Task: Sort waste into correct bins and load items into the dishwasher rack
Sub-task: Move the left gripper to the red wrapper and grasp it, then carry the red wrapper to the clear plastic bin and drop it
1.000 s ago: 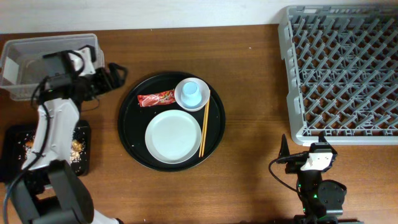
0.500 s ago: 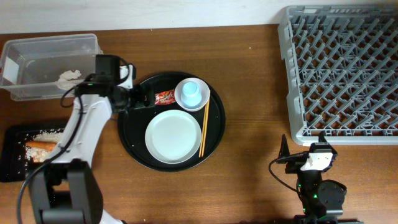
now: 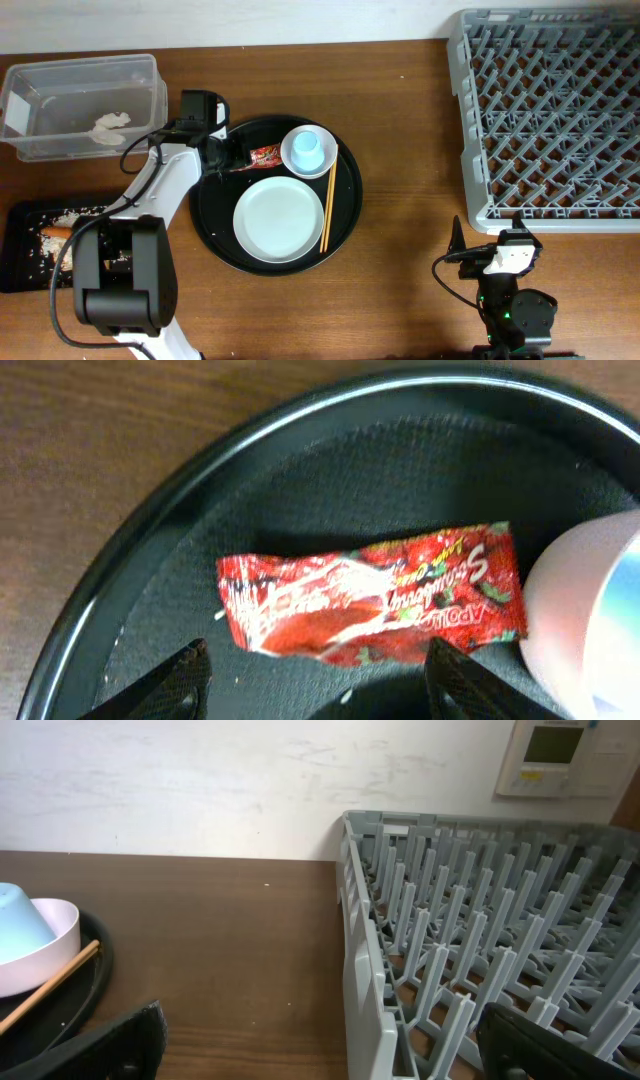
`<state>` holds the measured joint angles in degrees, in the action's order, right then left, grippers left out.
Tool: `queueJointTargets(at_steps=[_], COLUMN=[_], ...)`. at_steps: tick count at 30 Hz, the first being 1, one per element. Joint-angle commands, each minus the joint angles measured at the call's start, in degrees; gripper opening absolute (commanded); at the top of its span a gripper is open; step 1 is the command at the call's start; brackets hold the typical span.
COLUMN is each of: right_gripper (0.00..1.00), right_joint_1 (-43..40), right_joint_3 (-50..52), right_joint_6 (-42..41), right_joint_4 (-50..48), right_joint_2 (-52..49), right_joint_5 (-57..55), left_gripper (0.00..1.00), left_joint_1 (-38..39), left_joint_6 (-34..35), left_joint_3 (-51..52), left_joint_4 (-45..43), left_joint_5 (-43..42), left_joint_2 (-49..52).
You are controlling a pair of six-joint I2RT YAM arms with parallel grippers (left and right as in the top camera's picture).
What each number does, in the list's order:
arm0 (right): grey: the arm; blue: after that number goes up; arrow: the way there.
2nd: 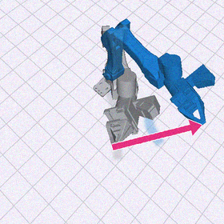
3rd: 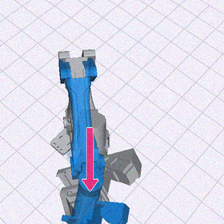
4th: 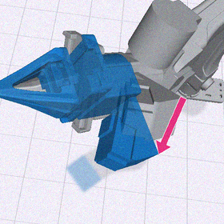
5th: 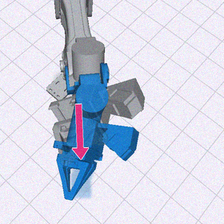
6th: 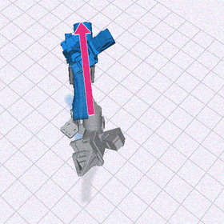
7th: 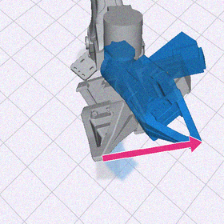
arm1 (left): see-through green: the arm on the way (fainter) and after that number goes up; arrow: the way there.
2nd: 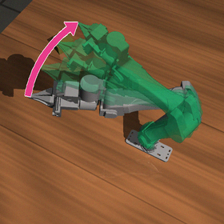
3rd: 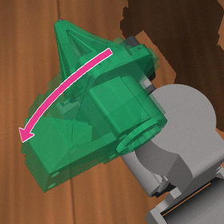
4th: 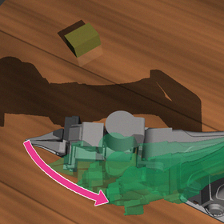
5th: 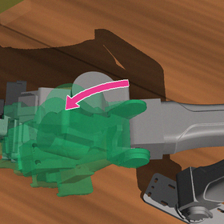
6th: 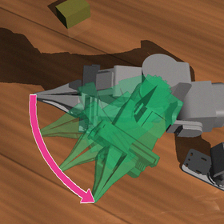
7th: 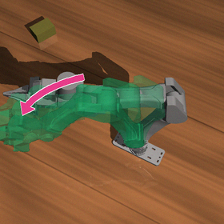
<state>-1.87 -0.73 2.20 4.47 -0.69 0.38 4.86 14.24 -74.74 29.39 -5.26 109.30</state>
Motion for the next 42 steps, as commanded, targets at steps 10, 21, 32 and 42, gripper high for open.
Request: queueJointTargets(at_steps=[10, 21, 32, 42], right_gripper=[0.98, 0.98, 0.98, 0.98], right_joint_1=[0.35, 0.35, 0.35, 0.35], right_joint_3=[0.42, 0.42, 0.42, 0.42], right_joint_6=[0.37, 0.37, 0.37, 0.37], right_joint_4=[0.2, 0.22, 0.22, 0.22], right_joint_2=[0.5, 0.5, 0.5, 0.5], right_joint_5=[-0.46, -0.46, -0.46, -0.46], left_gripper=[0.68, 0.68, 0.06, 0.0], left_joint_1=[0.02, 0.02, 0.02, -0.04], left_joint_6=[0.74, 0.72, 0.74, 0.74], left_joint_3=[-0.31, -0.31, -0.57, -0.59], left_joint_4=[-3.54, -5.62, -6.03, -6.01], left_joint_5=[2.73, 2.71, 2.51, 2.56], left_joint_2=[6.1, 8.85, 8.92, 0.09])
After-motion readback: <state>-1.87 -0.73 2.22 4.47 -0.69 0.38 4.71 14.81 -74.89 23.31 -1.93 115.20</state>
